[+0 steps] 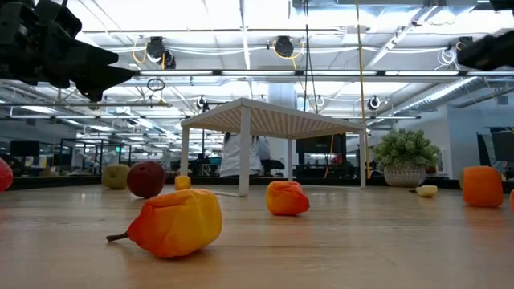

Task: Pick & Place Fruit
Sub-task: Put the red strainer bowl on the shelf

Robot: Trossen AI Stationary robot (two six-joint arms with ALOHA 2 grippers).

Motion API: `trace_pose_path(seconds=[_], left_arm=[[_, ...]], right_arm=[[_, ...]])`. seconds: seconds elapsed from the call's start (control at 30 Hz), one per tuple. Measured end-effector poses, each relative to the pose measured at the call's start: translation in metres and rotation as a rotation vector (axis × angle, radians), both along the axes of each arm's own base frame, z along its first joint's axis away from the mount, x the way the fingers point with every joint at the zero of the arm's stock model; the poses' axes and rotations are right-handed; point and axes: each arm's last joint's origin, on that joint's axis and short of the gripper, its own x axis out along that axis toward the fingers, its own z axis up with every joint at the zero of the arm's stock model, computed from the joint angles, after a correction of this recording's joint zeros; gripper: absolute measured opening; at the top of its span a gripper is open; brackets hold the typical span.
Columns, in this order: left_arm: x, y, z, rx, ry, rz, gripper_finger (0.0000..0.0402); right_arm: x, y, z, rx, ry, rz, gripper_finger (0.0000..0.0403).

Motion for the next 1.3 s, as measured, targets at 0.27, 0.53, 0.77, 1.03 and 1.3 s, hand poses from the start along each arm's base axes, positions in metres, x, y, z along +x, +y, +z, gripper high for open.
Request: trace_pose_path(seconds=[0.27, 0.53, 0.77, 1.03, 1.3], left_arm=[[0.000, 0.000, -0.001, 0.002, 0.006, 0.000, 0.0251], [0.000, 0.000, -0.001, 0.002, 0.006, 0.000, 0.0251], [0.000, 0.000, -0.001, 0.002, 0.006, 0.000, 0.0251], [0.000, 0.000, -0.001, 0.002, 0.006, 0.000, 0.0251], [0.000, 0.000, -0.001, 0.002, 0.006, 0.000, 0.0251]], right_arm=[[-0.004, -0.003, -0.022, -0.006, 0.009, -0.004, 0.0240], [-0.007, -0.005, -0.045, 0.012, 0.004, -0.083, 0.0210], [-0.006, -0.004, -0.050, 0.055, -0.001, -0.104, 0.0138], [-0.007, -0.002, -0.050, 0.106, 0.027, -0.071, 0.0033], [-0.007, 0.002, -0.048, 0.218, 0.091, -0.052, 0.0004]])
